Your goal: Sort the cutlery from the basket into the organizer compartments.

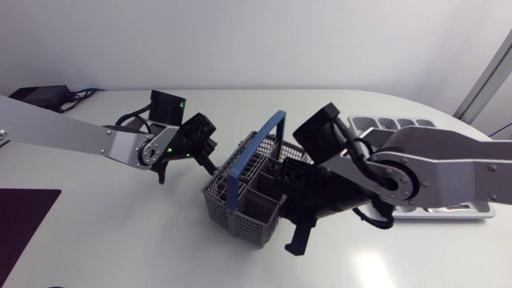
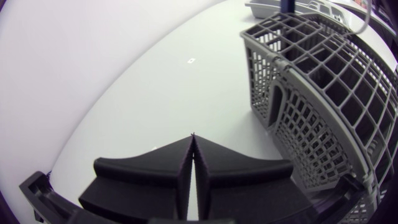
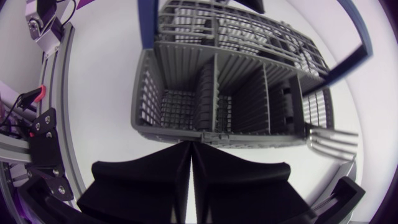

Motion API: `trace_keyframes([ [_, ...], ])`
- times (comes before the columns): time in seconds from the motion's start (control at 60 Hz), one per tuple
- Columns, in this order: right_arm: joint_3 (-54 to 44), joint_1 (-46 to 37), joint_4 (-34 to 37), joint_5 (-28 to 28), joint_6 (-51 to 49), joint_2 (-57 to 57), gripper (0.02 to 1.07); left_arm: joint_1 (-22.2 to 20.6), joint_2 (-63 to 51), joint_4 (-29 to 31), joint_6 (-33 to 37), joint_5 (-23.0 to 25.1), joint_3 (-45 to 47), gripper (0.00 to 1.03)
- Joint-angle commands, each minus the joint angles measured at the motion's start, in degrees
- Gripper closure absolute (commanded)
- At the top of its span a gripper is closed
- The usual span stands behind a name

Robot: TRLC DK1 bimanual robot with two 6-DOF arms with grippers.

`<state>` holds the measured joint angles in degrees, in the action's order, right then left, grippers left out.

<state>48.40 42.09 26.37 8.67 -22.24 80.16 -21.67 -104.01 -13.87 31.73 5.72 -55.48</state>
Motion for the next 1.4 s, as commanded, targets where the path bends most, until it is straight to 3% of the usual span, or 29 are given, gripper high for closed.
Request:
trace_keyframes([
  [0.0,0.9,1.9,-3.7,-0.7,1.7,0.4,1.01,-2.0,-1.1,0.2,-1.7,2.8,-2.3,1.0],
  [0.233,-4.1,-2.1,-1.5,-0.8,-2.7,-13.1,0.93,1.6,7.1,1.3,1.8,2.8,2.7,1.0],
  [0.3,-5.6,-5.3,-0.4,0.5,-4.3,-17.4,0.93,2.5,11.7,1.3,3.7,2.8,6.4,1.0],
  [0.367,-6.9,-9.1,0.4,2.8,-5.9,-20.1,0.86,3.2,16.1,1.3,5.1,2.8,9.7,1.0],
  [0.483,-8.7,-12.9,-0.4,4.1,-7.1,-20.7,0.85,4.1,20.9,1.3,6.1,2.7,13.8,1.0],
  [0.567,-8.9,-18.1,-3.4,5.2,-7.8,-17.6,0.86,4.1,24.8,2.7,6.2,2.7,16.4,1.0],
  [0.7,-8.1,-26.5,-9.7,8.5,-7.5,-11.5,1.01,1.2,34.0,4.6,8.6,2.7,23.3,1.0],
  [0.8,-5.5,-30.3,-12.6,11.0,-5.8,-5.8,1.01,0.9,39.1,8.3,11.4,3.0,26.0,1.0],
  [0.917,-0.4,-32.8,-14.4,13.4,-2.7,1.9,1.01,1.1,43.5,14.0,13.1,8.4,28.2,1.0],
  [1.167,9.7,-33.3,-12.9,17.5,1.5,12.9,1.01,-5.2,46.4,18.4,14.8,10.5,32.4,1.0],
  [1.383,16.5,-33.3,-8.4,22.4,3.1,21.4,1.01,-6.7,38.4,14.4,14.6,11.5,31.4,1.0],
])
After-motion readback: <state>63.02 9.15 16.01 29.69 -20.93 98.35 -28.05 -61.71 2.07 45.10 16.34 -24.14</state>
